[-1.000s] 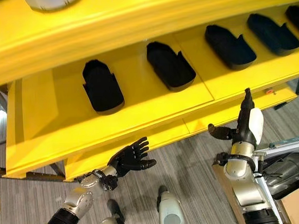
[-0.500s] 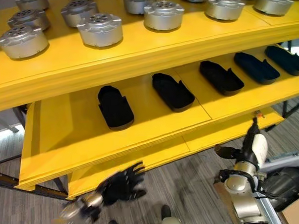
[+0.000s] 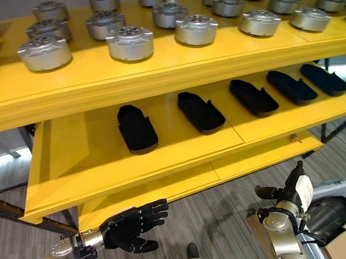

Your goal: Move parts from the plastic box to the shelf.

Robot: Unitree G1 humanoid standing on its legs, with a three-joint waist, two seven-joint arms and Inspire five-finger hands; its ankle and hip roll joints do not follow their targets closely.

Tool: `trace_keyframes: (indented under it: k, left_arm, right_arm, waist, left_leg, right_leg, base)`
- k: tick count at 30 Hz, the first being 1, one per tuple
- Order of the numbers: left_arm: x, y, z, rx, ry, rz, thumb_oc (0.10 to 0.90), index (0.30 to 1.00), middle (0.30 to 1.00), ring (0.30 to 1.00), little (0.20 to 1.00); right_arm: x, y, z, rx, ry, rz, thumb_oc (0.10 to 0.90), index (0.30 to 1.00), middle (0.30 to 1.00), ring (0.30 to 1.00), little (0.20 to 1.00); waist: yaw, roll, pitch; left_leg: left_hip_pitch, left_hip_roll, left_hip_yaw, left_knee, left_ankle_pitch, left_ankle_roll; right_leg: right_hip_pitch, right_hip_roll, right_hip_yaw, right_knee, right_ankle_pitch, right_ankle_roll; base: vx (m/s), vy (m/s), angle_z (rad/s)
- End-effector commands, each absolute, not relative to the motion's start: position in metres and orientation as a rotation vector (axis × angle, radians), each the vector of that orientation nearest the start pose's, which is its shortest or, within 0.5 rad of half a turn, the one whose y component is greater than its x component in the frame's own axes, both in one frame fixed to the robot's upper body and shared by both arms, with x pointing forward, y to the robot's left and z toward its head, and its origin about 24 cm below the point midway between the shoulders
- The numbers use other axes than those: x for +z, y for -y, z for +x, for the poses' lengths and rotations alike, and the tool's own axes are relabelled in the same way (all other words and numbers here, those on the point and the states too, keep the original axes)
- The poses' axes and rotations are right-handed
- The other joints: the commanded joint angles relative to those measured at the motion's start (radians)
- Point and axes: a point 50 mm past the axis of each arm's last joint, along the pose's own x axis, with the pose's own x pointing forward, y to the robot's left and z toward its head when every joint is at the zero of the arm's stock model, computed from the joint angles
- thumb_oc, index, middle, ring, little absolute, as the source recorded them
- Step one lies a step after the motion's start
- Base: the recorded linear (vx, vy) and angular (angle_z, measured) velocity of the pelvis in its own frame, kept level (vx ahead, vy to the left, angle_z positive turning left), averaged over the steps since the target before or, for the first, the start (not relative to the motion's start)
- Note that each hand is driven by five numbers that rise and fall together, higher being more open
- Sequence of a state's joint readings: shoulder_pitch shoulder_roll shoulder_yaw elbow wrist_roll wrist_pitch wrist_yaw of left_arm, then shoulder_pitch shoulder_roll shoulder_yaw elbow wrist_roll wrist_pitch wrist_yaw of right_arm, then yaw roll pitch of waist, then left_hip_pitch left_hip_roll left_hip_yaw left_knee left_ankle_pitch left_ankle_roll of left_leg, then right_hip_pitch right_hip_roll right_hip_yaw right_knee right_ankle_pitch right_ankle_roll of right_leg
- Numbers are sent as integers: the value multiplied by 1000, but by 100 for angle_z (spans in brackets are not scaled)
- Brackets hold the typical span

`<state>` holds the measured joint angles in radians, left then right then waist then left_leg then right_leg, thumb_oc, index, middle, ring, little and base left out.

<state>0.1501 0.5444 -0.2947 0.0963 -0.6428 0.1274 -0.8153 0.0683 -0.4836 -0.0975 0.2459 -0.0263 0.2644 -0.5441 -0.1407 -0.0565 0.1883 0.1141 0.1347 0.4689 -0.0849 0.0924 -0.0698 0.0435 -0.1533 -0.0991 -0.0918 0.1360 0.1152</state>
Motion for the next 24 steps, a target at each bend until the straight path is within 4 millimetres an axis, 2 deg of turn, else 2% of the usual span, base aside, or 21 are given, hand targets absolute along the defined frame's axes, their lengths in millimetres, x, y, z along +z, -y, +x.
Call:
trace_keyframes:
  k: [1,4,6,7,8,11,12,14,15,16,17,18,20,24]
  left_arm:
    - [21,-147,194,-1126,-224,-313,900,1000,1000,1000,1000]
    - [20,-145,194,-1144,-220,-298,900,1000,1000,1000,1000]
    - [21,-145,196,-1144,-218,-284,900,1000,1000,1000,1000]
    - [18,-146,196,-1127,-220,-247,900,1000,1000,1000,1000]
    - [18,-149,196,-1117,-221,-236,900,1000,1000,1000,1000]
    - [20,-155,197,-1099,-219,-237,900,1000,1000,1000,1000]
    - [22,-158,198,-1080,-216,-240,900,1000,1000,1000,1000]
    - [24,-158,200,-1049,-207,-254,900,1000,1000,1000,1000]
    - [28,-157,207,-1013,-187,-268,900,1000,1000,1000,1000]
    - [30,-157,210,-996,-182,-276,900,1000,1000,1000,1000]
    - [35,-155,212,-984,-158,-269,900,1000,1000,1000,1000]
    - [37,-155,214,-978,-144,-284,900,1000,1000,1000,1000]
    - [36,-159,209,-981,-144,-325,900,1000,1000,1000,1000]
    - [30,-162,200,-999,-168,-343,900,1000,1000,1000,1000]
  right_arm:
    - [68,341,237,-825,-171,-683,900,1000,1000,1000,1000]
    - [62,342,231,-834,-209,-693,900,1000,1000,1000,1000]
    - [53,343,224,-839,-239,-686,900,1000,1000,1000,1000]
    - [40,339,218,-817,-279,-669,900,1000,1000,1000,1000]
    - [36,339,216,-801,-289,-664,900,1000,1000,1000,1000]
    - [32,339,213,-798,-306,-644,900,1000,1000,1000,1000]
    - [28,337,211,-795,-309,-632,900,1000,1000,1000,1000]
    - [25,331,213,-781,-298,-611,900,1000,1000,1000,1000]
    - [30,326,223,-763,-258,-602,900,1000,1000,1000,1000]
    - [32,325,227,-758,-240,-608,900,1000,1000,1000,1000]
    - [43,325,232,-752,-199,-655,900,1000,1000,1000,1000]
    - [50,326,234,-758,-176,-673,900,1000,1000,1000,1000]
    - [67,332,235,-797,-118,-712,900,1000,1000,1000,1000]
    - [81,342,235,-840,-86,-740,900,1000,1000,1000,1000]
  waist:
    - [11,20,0]
    - [-7,10,8]
    - [-22,12,10]
    - [-30,7,17]
    - [-28,5,16]
    - [-20,6,14]
    - [-10,11,10]
    - [4,23,11]
    - [28,27,18]
    - [43,21,28]
    - [58,20,48]
    - [61,26,57]
    - [53,41,80]
    - [36,55,93]
  left_leg:
    - [58,27,-61,29,-144,18]
    - [60,16,-36,48,-167,29]
    - [77,14,-34,50,-204,30]
    - [88,18,-5,51,-212,32]
    - [92,20,18,48,-208,34]
    - [78,21,33,43,-194,48]
    - [57,26,35,51,-185,65]
    - [25,45,34,71,-180,82]
    - [-46,88,40,138,-170,67]
    - [-117,121,29,211,-160,37]
    - [-193,154,10,257,-126,0]
    - [-206,162,4,247,-104,-14]
    - [-201,178,-5,192,-52,-38]
    - [-179,185,6,149,-26,-49]
  right_leg:
    - [17,-77,-45,31,-41,90]
    - [-13,-106,-45,9,16,122]
    - [-53,-137,-32,5,64,144]
    - [-85,-147,-57,13,97,147]
    - [-79,-145,-88,31,91,145]
    - [-89,-140,-111,150,49,134]
    - [-98,-137,-119,272,7,113]
    - [-124,-140,-130,433,-45,81]
    - [-110,-119,-154,457,-179,36]
    - [-64,-90,-175,392,-232,18]
    - [-31,-57,-190,328,-260,3]
    - [-30,-45,-196,312,-263,-6]
    - [-46,-7,-213,318,-279,-34]
    - [-84,5,-219,357,-297,-51]
  base:
    - [-63,148,-26]
    - [-39,124,-19]
    - [-12,25,-35]
    - [-130,-91,-30]
    - [-163,-110,-48]
    - [-140,-119,-95]
    - [-168,-241,-61]
    - [-198,-380,-45]
    - [-157,-625,-92]
    - [-181,-859,-119]
    - [-130,-671,-97]
    - [-148,-518,-85]
    - [-65,-296,-48]
    - [-37,-113,-25]
